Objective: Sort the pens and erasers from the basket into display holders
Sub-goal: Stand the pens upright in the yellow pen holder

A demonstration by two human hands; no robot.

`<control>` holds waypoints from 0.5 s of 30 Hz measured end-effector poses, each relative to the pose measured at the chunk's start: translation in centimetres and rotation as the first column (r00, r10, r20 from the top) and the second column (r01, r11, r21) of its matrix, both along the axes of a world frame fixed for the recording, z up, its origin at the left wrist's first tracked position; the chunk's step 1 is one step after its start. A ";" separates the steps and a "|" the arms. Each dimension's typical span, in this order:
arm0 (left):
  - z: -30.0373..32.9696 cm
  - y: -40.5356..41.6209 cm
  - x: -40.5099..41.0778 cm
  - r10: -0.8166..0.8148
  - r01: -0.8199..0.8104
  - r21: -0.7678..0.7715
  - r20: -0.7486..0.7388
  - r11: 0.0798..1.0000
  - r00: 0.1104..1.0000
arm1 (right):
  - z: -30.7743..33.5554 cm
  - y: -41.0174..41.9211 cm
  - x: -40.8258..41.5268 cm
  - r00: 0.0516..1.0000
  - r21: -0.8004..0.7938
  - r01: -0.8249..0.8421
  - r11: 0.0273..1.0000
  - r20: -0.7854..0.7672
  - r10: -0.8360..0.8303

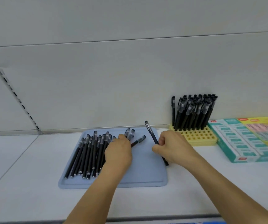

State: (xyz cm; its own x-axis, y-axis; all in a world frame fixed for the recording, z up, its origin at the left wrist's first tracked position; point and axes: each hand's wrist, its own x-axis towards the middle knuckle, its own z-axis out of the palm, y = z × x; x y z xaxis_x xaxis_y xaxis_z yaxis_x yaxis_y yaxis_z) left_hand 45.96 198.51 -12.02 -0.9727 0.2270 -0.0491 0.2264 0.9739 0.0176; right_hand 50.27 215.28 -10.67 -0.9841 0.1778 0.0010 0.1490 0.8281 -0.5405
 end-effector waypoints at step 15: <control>1.7 5.1 2.1 -0.314 -0.410 0.912 0.394 0.016 0.864 | 1.2 15.5 2.2 0.793 -0.408 0.295 0.864 -0.400 -0.459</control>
State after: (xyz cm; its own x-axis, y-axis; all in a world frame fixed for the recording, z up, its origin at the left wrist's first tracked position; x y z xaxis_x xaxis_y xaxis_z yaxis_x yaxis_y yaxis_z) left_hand 48.02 203.56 -10.34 -0.9190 0.3552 -0.1707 -0.2089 -0.0717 0.9753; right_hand 52.49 230.75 -9.52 -0.7277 0.6057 0.3219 0.0743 0.5362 -0.8408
